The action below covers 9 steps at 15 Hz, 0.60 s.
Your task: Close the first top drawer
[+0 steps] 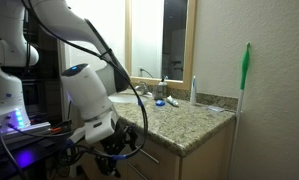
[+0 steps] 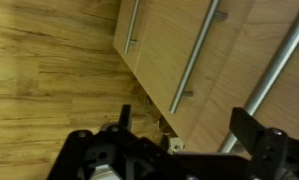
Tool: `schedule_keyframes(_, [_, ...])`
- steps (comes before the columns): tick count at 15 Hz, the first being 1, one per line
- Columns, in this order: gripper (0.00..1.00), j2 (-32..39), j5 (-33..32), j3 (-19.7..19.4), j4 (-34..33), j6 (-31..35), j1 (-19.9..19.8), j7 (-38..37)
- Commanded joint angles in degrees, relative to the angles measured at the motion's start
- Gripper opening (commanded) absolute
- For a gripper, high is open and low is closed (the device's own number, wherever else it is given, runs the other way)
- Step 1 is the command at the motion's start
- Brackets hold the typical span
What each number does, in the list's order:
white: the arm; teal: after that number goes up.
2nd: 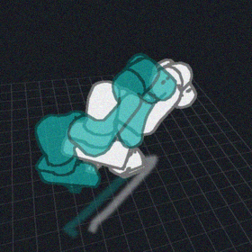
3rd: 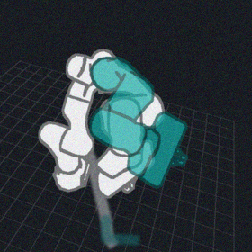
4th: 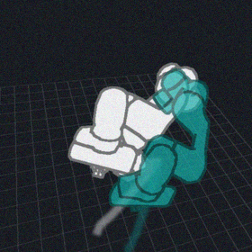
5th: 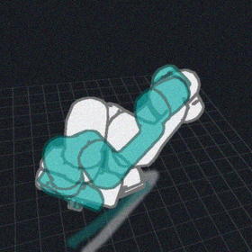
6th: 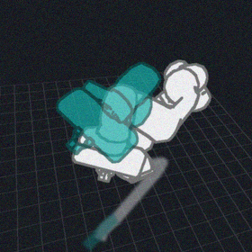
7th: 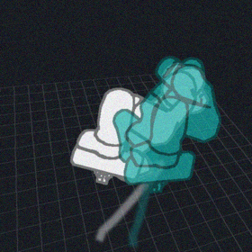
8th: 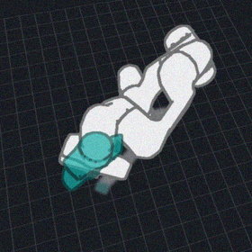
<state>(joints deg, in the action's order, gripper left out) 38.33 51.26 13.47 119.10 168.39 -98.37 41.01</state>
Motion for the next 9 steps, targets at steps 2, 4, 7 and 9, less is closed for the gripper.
schedule_keyframes(2, [1.00,-12.65,-16.45,-12.42,7.88,-12.87,0.29,2.18])
schedule_keyframes(4, [1.00,-16.63,-26.21,-17.21,7.41,-19.18,-0.37,2.69])
schedule_keyframes(7, [1.00,-22.88,-39.56,-24.11,5.85,-25.69,1.67,0.34])
schedule_keyframes(9, [1.00,-20.14,-37.06,-23.76,4.14,-24.34,1.07,1.02])
